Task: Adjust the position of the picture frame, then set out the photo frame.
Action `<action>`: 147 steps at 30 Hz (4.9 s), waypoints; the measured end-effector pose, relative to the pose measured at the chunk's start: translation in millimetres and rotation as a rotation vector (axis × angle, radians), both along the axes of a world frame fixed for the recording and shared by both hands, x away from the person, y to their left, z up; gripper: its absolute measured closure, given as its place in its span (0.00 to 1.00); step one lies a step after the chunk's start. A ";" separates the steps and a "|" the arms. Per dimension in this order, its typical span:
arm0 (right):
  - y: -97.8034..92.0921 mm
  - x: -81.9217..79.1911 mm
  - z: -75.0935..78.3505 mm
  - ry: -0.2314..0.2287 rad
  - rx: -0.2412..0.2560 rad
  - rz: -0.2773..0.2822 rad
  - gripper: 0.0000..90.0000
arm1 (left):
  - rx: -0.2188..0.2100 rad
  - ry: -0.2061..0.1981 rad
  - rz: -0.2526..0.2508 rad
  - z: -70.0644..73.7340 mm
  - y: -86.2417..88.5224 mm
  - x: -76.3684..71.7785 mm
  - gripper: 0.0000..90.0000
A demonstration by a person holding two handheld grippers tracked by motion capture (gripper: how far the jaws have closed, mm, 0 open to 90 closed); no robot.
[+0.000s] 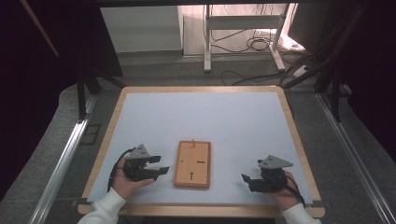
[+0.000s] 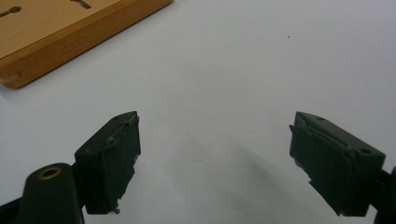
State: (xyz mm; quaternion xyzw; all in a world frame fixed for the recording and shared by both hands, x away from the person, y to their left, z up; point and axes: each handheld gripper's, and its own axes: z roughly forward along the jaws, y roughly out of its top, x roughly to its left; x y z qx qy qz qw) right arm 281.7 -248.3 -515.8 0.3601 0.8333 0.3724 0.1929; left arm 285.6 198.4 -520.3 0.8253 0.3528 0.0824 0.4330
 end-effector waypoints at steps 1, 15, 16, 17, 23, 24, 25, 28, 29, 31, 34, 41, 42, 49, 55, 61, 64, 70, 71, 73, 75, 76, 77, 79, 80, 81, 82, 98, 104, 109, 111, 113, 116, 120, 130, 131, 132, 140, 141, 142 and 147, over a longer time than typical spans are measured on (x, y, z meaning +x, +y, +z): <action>-0.1 0.0 -0.2 0.001 0.002 0.000 0.18 | 0.002 -0.001 -0.002 0.1 -0.2 0.6 0.42; 3.1 -6.5 2.9 -0.023 0.033 0.014 0.18 | 0.014 -0.031 -0.020 9.0 -9.0 15.8 0.35; 3.1 -6.9 3.1 -0.025 0.033 0.013 0.18 | 0.014 -0.032 -0.023 9.7 -10.6 17.4 0.35; 3.1 -7.2 3.2 -0.024 0.032 0.012 0.18 | 0.015 -0.033 -0.029 10.6 -12.3 19.0 0.35; 4.5 -7.9 2.9 -0.030 0.026 0.011 0.18 | 0.031 -0.044 -0.060 17.1 -25.6 26.0 0.35; 5.1 -7.7 3.1 -0.031 0.026 0.012 0.18 | 0.034 -0.045 -0.066 18.2 -28.3 27.9 0.35; 5.7 -7.4 3.2 -0.030 0.025 0.014 0.18 | 0.033 -0.044 -0.072 19.0 -31.1 30.2 0.34; 7.8 -7.0 2.5 -0.026 0.022 0.022 0.18 | 0.036 -0.045 -0.078 20.2 -39.4 37.7 0.34; 8.5 -7.2 2.1 -0.027 0.020 0.023 0.18 | 0.033 -0.046 -0.075 20.4 -41.7 40.2 0.34; 9.2 -8.3 2.7 -0.039 0.016 0.025 0.19 | 0.035 -0.048 -0.080 21.0 -46.2 45.0 0.34; 9.1 -9.4 4.3 -0.054 0.018 0.025 0.19 | 0.048 -0.062 -0.086 21.4 -52.5 51.4 0.34; 7.5 -11.4 2.0 -0.046 0.013 0.025 0.19 | 0.062 -0.058 -0.107 18.3 -67.7 68.4 0.37; 7.4 -11.7 2.6 -0.047 0.012 0.026 0.19 | 0.064 -0.057 -0.105 17.6 -69.3 70.6 0.37; 8.5 -11.1 0.7 -0.038 0.009 0.026 0.19 | 0.078 -0.056 -0.101 14.2 -74.2 82.6 0.39; 12.0 -10.6 -1.7 -0.034 0.004 0.040 0.19 | 0.072 -0.051 -0.102 12.8 -74.5 85.1 0.40; 13.6 -10.4 -2.1 -0.032 -0.003 0.044 0.19 | 0.069 -0.050 -0.106 12.3 -78.1 89.4 0.41; 13.7 -10.2 -2.7 -0.032 -0.002 0.042 0.19 | 0.065 -0.048 -0.109 12.2 -80.2 91.0 0.42; 13.0 -9.6 -3.1 -0.032 -0.007 0.045 0.19 | 0.079 -0.044 -0.119 7.8 -84.5 93.1 0.42; 13.0 -9.7 -3.1 -0.029 -0.008 0.044 0.19 | 0.075 -0.046 -0.116 7.0 -85.7 93.4 0.43; 13.0 -9.8 -3.1 -0.028 -0.008 0.044 0.19 | 0.083 -0.050 -0.118 6.3 -87.1 94.9 0.43; 13.1 -10.1 -2.9 -0.030 -0.009 0.046 0.19 | 0.088 -0.053 -0.123 5.9 -88.9 97.0 0.45; 13.2 -10.2 -2.8 -0.030 -0.007 0.045 0.19 | 0.088 -0.057 -0.124 5.9 -89.8 97.9 0.46; 13.0 -10.1 -2.8 -0.031 -0.009 0.045 0.19 | 0.085 -0.062 -0.122 5.9 -90.6 98.7 0.47; 12.8 -9.9 -2.8 -0.031 -0.010 0.044 0.19 | 0.085 -0.073 -0.128 6.0 -91.7 100.0 0.50; 12.7 -9.9 -2.9 -0.030 -0.010 0.044 0.19 | 0.079 -0.073 -0.131 5.4 -92.2 100.5 0.52; 12.6 -9.9 -2.9 -0.030 -0.011 0.044 0.19 | 0.078 -0.074 -0.136 4.9 -92.0 101.2 0.53; 12.5 -9.9 -2.9 -0.030 -0.011 0.045 0.19 | 0.075 -0.074 -0.141 4.2 -91.7 101.7 0.55; 13.5 -9.6 -3.8 -0.027 -0.019 0.047 0.19 | 0.057 -0.072 -0.180 -1.2 -93.3 109.0 0.82; 13.8 -9.3 -4.5 -0.026 -0.021 0.049 0.19 | 0.051 -0.070 -0.183 -1.0 -93.8 109.9 0.93; 13.7 -9.0 -4.9 -0.023 -0.022 0.049 0.19 | 0.042 -0.044 -0.183 -0.6 -92.9 112.0 0.94; 13.2 -8.3 -5.3 -0.022 -0.023 0.049 0.19 | 0.039 -0.030 -0.183 -0.4 -92.1 113.0 0.94; 13.3 -8.0 -5.5 -0.021 -0.019 0.046 0.19 | 0.037 -0.023 -0.175 -0.1 -92.9 113.0 0.94; 14.1 -8.7 -5.1 -0.024 -0.017 0.050 0.19 | 0.038 -0.009 -0.174 0.7 -93.4 114.1 0.94; 16.4 -10.2 -4.8 -0.031 -0.020 0.063 0.19 | 0.039 0.005 -0.177 1.2 -92.6 115.5 0.94; 26.6 -16.2 -1.8 -0.072 -0.022 0.115 0.19 | 0.015 0.055 -0.171 1.7 -91.5 119.1 0.93; 28.5 -17.3 -1.5 -0.075 -0.022 0.119 0.19 | 0.010 0.057 -0.170 1.4 -91.5 119.3 0.93; 30.0 -18.1 -1.2 -0.080 -0.029 0.126 0.19 | 0.010 0.059 -0.171 1.5 -91.4 119.4 0.93; 43.9 -23.3 -1.2 -0.111 -0.083 0.138 0.18 | 0.011 0.067 -0.175 1.6 -90.2 120.6 0.93; 45.7 -23.6 -1.4 -0.112 -0.080 0.136 0.18 | 0.011 0.068 -0.175 1.7 -90.3 120.7 0.93; 46.8 -23.5 -1.4 -0.115 -0.085 0.140 0.18 | 0.011 0.070 -0.176 1.7 -90.2 120.8 0.93; 55.3 -25.2 -2.1 -0.127 -0.106 0.157 0.18 | 0.006 0.085 -0.170 2.1 -89.8 122.8 0.93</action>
